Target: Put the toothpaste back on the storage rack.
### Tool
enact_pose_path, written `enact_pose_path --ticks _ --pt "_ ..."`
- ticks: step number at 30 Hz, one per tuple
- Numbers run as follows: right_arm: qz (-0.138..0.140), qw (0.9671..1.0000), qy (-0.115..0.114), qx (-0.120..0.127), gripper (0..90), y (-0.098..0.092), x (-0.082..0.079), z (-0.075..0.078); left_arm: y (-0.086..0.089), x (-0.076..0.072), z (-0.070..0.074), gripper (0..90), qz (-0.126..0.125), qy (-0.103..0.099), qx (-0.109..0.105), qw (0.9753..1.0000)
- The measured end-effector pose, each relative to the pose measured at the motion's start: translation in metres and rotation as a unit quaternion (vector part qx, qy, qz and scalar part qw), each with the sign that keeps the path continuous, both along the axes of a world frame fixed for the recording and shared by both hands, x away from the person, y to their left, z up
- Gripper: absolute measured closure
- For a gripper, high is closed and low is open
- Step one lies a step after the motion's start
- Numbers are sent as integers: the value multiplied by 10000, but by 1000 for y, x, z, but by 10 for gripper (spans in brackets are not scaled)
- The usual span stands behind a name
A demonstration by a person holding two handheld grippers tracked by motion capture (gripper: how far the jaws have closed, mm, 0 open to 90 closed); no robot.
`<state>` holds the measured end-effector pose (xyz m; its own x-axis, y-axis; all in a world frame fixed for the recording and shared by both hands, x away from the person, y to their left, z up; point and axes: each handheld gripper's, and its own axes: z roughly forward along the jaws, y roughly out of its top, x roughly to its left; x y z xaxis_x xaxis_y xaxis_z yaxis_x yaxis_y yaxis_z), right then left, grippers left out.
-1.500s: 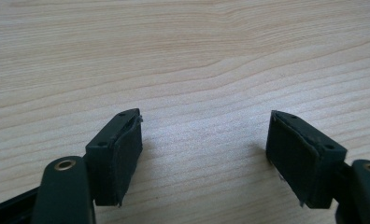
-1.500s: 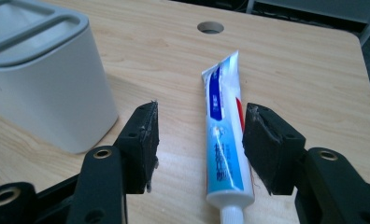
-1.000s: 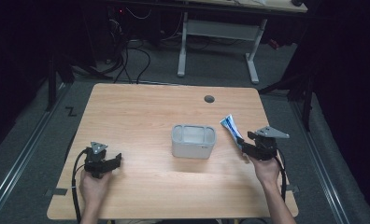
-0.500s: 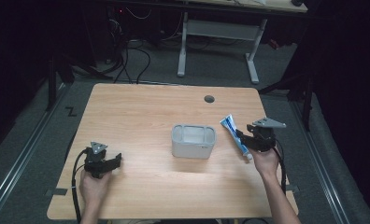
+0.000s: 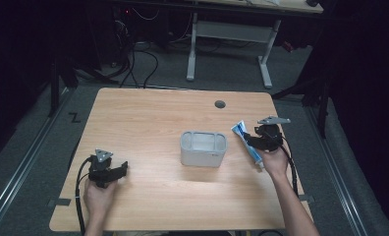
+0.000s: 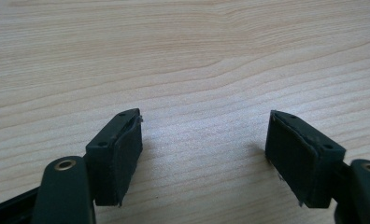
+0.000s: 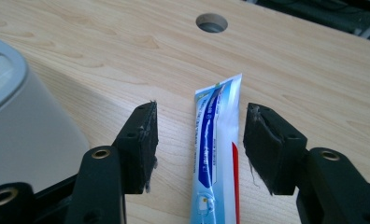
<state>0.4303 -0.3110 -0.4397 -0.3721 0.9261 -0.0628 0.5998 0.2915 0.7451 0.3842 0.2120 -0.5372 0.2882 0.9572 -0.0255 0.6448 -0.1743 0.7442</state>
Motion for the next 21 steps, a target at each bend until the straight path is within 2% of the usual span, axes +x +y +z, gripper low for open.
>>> enact_pose_path --ticks 5,14,19,21 --pt "-69 9999 117 -19 445 1 9 -4 0 0 0 276 -3 0 11 10000" --pt "-82 9992 308 -242 436 8 27 -13 0 0 0 278 -4 3 -4 10000" --pt "-94 9977 519 -418 434 14 39 -22 1 0 0 277 -10 10 -15 10000" --pt "-121 9974 602 -385 431 14 43 -25 1 0 0 278 -9 9 -12 10000"
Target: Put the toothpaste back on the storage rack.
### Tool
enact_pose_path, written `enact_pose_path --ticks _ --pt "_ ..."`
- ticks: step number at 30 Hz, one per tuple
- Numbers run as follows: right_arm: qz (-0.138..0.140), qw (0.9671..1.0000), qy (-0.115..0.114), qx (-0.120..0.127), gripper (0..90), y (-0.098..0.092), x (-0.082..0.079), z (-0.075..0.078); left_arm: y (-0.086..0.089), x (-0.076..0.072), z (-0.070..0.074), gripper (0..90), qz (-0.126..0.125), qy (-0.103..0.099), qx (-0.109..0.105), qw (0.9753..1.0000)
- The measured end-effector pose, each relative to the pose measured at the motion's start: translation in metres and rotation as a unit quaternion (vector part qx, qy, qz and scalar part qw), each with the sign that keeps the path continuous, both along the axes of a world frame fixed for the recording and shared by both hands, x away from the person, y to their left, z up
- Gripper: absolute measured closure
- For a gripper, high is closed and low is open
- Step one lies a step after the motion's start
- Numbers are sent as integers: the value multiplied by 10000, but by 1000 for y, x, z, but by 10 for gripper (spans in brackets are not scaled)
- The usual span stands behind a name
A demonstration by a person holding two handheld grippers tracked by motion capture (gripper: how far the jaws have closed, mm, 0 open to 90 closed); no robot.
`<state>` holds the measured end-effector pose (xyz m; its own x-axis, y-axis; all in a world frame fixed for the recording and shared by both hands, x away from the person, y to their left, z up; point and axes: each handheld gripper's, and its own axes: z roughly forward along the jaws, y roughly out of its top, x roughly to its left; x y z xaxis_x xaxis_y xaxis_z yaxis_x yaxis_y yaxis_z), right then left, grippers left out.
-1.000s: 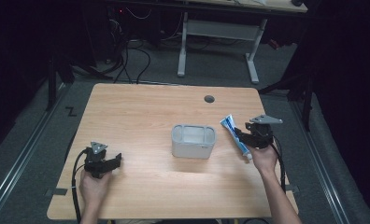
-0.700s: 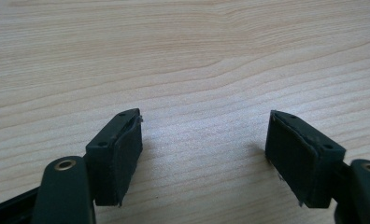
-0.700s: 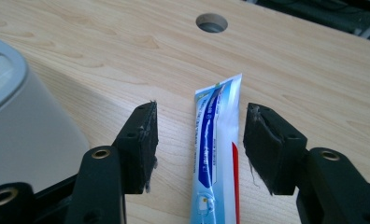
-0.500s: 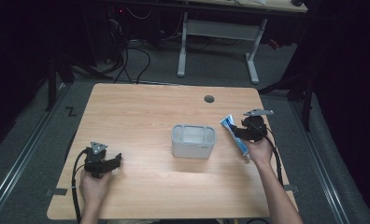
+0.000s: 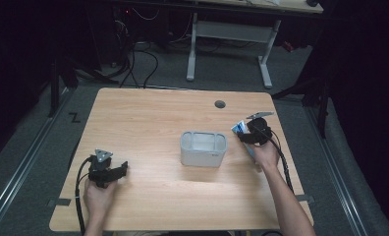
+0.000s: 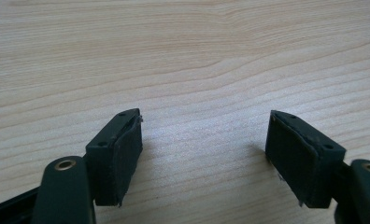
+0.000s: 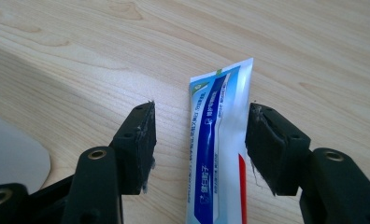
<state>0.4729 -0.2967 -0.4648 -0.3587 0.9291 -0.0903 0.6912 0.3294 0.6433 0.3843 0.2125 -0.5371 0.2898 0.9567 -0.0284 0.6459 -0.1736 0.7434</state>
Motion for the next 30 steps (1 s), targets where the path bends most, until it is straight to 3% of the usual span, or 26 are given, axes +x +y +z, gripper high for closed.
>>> enact_pose_path --ticks 9,17,28,30 --pt "-210 9993 278 -102 420 -1 13 -12 0 0 0 278 -1 1 -2 10000" --pt "-296 9978 445 -402 423 1 21 -24 1 0 0 278 -11 12 -18 10000" --pt "-416 9955 721 -448 453 -2 29 -38 1 0 0 277 -5 11 -18 10000" --pt "-434 9954 780 -338 456 -3 31 -41 0 0 0 277 -5 11 -16 10000"
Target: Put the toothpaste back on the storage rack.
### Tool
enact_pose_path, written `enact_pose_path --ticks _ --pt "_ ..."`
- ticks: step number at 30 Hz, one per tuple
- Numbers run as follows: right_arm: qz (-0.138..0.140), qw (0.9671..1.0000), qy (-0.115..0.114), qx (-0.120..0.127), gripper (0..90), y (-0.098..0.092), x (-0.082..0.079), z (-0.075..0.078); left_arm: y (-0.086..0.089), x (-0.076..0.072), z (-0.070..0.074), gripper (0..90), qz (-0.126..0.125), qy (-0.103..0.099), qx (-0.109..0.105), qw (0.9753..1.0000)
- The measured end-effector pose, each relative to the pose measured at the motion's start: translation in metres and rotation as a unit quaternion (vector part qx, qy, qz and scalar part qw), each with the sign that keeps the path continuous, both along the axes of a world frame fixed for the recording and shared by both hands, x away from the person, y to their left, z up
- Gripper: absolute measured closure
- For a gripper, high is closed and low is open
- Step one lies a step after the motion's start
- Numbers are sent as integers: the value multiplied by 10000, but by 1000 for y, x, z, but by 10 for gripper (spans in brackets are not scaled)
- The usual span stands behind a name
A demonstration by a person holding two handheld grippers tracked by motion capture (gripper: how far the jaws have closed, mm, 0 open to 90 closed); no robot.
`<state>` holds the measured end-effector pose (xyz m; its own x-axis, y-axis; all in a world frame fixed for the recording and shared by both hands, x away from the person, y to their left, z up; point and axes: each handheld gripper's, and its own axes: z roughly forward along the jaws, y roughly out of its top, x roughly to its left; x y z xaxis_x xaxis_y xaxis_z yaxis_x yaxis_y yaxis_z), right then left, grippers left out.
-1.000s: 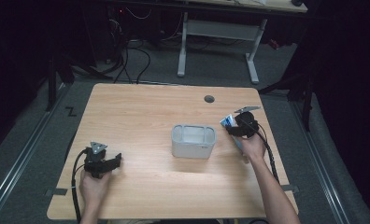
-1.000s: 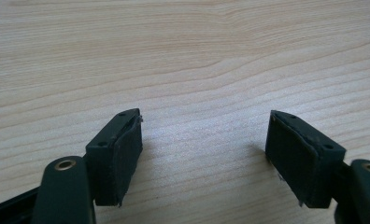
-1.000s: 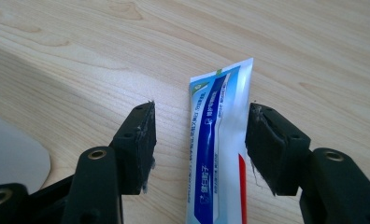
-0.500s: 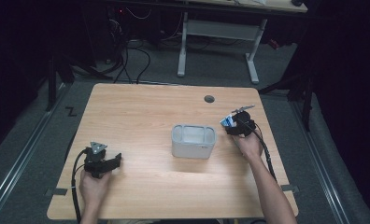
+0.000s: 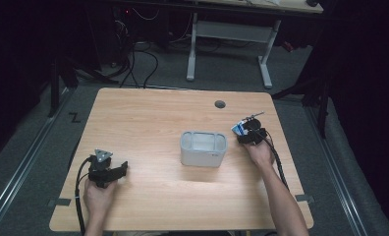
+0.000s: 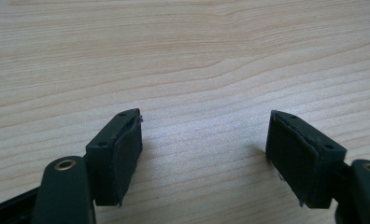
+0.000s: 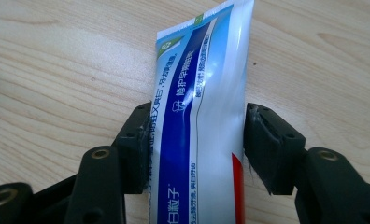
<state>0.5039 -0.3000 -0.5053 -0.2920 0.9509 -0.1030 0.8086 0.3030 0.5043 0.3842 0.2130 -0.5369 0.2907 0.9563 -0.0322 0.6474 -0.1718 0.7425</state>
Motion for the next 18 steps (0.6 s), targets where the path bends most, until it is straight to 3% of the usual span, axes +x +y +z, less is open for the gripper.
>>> enact_pose_path --ticks 17,18 --pt "-216 9982 293 482 540 -13 4 2 -1 0 0 278 20 -16 28 10000" --pt "-252 9981 311 469 605 -14 4 2 -1 0 0 278 20 -15 59 10000"
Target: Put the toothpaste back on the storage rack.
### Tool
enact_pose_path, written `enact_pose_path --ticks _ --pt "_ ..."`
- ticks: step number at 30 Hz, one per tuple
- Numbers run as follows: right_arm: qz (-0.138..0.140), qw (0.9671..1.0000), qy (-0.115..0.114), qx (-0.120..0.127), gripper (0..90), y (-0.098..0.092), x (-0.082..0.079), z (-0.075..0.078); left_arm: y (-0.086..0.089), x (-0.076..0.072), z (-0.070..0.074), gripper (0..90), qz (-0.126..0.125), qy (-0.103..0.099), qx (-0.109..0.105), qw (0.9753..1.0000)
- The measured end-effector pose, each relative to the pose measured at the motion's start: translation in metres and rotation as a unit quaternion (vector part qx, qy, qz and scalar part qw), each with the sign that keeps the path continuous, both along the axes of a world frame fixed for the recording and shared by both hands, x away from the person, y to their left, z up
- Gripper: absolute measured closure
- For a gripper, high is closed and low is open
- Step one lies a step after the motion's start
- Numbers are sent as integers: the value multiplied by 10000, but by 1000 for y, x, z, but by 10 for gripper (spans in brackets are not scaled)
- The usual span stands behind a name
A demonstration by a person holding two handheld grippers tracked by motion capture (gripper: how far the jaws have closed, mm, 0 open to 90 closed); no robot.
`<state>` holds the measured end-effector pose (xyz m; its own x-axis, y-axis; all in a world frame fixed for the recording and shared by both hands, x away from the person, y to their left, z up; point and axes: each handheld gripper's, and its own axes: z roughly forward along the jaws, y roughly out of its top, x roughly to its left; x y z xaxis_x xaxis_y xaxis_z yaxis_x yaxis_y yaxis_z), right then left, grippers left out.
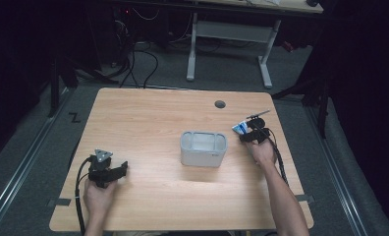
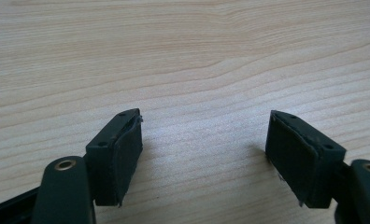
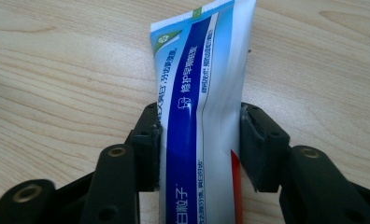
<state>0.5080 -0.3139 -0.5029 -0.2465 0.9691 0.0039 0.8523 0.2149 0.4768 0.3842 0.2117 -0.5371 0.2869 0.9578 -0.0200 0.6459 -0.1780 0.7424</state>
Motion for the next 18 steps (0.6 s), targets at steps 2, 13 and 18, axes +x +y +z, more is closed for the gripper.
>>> enact_pose_path --ticks 2,13,18 --pt "-11 10000 61 -41 632 -2 0 1 -1 0 0 275 -9 6 42 10000" --pt "-22 9999 104 89 696 -6 0 3 -1 0 0 277 1 1 22 10000" --pt "-13 9999 113 89 716 -6 -2 5 0 0 0 277 2 -4 -2 10000"
